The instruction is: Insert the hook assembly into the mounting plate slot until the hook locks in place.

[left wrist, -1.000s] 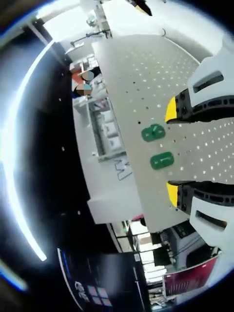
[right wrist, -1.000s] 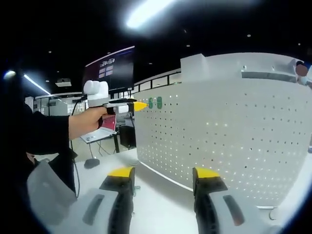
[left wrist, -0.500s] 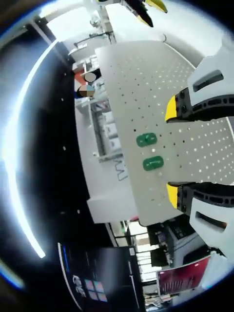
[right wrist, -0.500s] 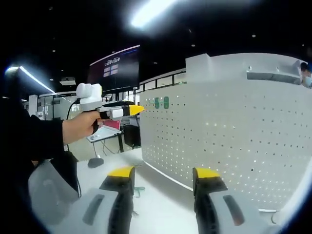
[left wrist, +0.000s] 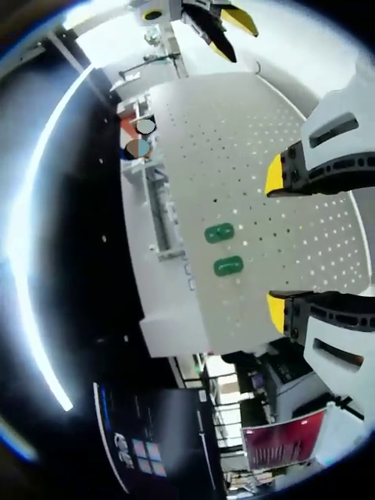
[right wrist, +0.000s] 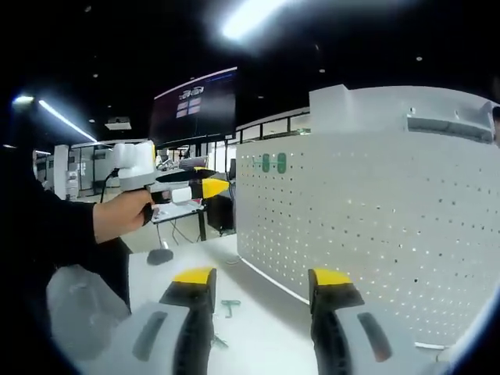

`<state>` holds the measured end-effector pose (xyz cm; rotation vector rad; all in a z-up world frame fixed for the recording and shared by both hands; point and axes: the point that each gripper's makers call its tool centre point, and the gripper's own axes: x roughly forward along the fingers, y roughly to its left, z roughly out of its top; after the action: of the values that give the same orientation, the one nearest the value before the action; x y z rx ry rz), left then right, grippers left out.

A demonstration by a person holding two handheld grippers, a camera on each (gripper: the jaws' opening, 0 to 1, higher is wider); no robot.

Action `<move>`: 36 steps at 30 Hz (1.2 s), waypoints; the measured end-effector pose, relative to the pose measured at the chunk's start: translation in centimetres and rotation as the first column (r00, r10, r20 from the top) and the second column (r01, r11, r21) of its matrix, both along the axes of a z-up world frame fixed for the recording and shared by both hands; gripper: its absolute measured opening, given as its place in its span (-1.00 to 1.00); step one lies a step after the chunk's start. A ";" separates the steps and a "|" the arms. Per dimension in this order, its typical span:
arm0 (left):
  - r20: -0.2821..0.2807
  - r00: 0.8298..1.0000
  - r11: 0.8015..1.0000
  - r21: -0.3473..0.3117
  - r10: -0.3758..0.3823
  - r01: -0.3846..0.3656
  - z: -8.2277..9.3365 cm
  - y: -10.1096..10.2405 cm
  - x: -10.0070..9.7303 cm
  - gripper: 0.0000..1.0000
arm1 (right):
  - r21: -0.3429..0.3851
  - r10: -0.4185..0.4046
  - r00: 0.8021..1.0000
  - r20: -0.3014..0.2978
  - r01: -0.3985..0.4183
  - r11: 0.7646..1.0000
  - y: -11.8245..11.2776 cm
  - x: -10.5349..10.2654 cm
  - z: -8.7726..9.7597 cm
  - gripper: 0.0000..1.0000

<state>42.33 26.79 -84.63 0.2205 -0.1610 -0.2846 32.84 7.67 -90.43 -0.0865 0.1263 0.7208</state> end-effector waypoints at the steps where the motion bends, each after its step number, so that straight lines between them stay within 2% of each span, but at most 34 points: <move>1: -0.001 1.000 1.000 -0.001 0.000 0.000 -0.2 0.1 -0.1 -0.03 | -0.003 0.004 1.000 -0.002 -0.004 1.000 0.2 0.0 0.0 -0.09; 8: -0.020 1.000 1.000 -0.017 0.004 -0.004 -1.6 0.5 -1.0 -0.03 | -0.029 0.035 0.999 -0.007 -0.035 0.999 1.6 0.1 -0.3 -0.09; 21: -0.049 0.999 0.999 -0.046 -0.007 0.005 -4.2 0.7 -1.7 -0.05 | -0.088 0.104 0.994 -0.044 -0.108 0.990 5.0 0.6 -2.0 -0.10; 29: -0.079 0.997 0.999 -0.045 -0.020 0.016 -5.9 0.6 -1.7 -0.06 | -0.124 0.138 0.988 -0.069 -0.146 0.981 6.9 1.4 -3.4 -0.10; 36: -0.081 0.996 0.999 -0.022 -0.039 0.038 -6.2 0.2 -1.5 -0.06 | -0.148 0.167 0.982 -0.086 -0.179 0.973 8.6 2.5 -4.7 -0.11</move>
<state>40.86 26.97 -90.82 0.1857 -0.0878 -0.3295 35.32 16.23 -95.11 -0.2223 0.2474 0.8883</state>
